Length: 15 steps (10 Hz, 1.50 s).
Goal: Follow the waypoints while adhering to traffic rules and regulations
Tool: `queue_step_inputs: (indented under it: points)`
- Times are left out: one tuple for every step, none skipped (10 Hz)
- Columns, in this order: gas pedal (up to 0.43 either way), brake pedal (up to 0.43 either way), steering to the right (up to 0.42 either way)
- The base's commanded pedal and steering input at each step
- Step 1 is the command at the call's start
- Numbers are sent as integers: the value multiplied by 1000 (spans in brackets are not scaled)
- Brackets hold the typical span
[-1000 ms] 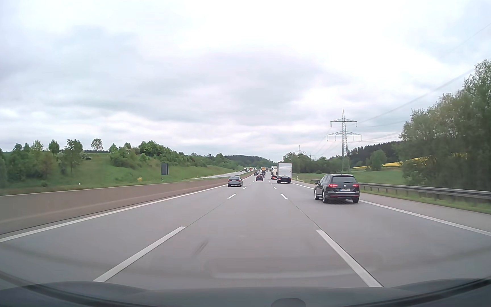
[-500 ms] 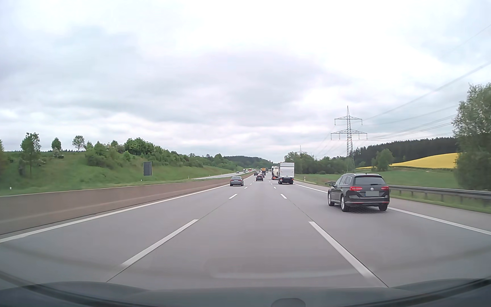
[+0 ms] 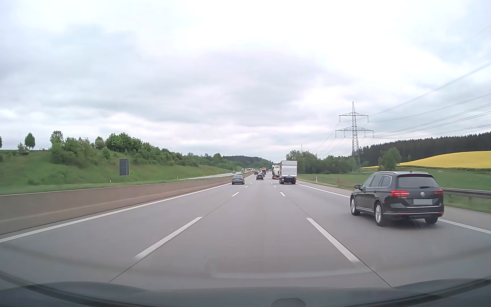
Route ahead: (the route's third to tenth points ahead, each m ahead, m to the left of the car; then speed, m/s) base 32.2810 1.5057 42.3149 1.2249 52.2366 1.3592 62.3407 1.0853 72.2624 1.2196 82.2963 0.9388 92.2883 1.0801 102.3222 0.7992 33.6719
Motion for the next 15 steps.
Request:
queue_step_inputs:
  points:
    - [287, 0, -2]
    - [287, 0, -2]
    - [287, 0, -1]
    - [287, 0, -1]
    - [287, 0, -1]
    - [280, 0, -1]
    - [280, 0, -1]
    - [280, 0, -1]
    - [280, 0, -1]
    - [280, 0, -1]
    - [280, 0, -1]
    - [268, 0, 0]
    - [268, 0, 0]
    - [268, 0, 0]
    - [268, 0, -1]
